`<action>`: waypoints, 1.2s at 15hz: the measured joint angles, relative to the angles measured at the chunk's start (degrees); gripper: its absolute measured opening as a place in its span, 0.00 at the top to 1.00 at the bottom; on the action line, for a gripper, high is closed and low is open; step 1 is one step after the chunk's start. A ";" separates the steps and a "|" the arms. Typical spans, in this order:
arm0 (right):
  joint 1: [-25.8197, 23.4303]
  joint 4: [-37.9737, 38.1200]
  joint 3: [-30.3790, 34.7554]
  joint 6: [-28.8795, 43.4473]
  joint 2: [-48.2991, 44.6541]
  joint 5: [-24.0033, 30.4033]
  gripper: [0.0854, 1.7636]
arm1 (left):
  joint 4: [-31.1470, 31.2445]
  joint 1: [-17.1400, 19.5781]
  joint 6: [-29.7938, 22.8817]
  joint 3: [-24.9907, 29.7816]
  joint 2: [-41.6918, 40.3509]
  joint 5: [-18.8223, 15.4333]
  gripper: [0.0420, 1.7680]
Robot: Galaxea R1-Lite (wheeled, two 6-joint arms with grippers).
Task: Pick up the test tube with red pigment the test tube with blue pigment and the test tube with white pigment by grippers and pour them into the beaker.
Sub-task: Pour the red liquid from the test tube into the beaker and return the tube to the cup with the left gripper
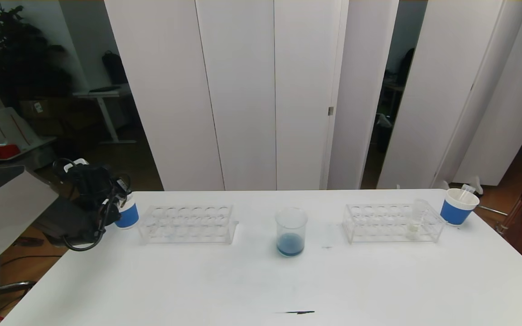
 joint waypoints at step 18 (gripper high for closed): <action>0.00 0.02 0.00 0.00 0.00 0.02 0.01 | 7.08 -1.84 3.22 1.99 -13.34 0.02 0.01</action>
